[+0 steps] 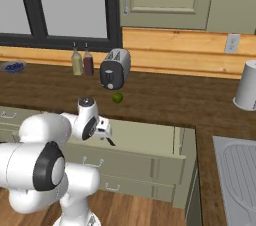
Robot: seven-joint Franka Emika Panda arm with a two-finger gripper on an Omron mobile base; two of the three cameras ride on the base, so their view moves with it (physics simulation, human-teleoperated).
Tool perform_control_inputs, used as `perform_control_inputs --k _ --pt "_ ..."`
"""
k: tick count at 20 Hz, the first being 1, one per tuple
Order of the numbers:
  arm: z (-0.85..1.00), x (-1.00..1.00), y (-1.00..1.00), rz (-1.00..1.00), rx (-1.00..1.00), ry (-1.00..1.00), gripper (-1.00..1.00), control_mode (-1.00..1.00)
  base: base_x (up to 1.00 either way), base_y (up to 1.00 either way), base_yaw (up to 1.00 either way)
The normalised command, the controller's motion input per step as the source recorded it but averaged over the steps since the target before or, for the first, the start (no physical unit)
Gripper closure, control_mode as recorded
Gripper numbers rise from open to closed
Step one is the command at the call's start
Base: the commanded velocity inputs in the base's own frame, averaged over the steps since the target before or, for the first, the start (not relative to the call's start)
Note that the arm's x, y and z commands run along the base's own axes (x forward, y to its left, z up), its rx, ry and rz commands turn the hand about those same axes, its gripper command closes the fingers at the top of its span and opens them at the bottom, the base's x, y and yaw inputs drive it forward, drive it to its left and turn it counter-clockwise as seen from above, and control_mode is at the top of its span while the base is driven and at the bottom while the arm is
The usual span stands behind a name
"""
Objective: Pick the whisk from the drawer and place it on the counter.
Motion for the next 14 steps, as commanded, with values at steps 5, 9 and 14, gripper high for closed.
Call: perform_control_inputs --k 5,9,14 --pt "-0.44 0.30 0.00 0.00 0.00 0.00 -1.00 -1.00 0.00 0.00 0.00" --pt "-0.25 0.07 0.00 0.00 0.00 0.00 -1.00 -1.00 0.00 0.00 0.00" --pt "-0.25 -0.54 -0.15 0.00 0.00 0.06 -1.00 -1.00 0.00 0.00 0.00"
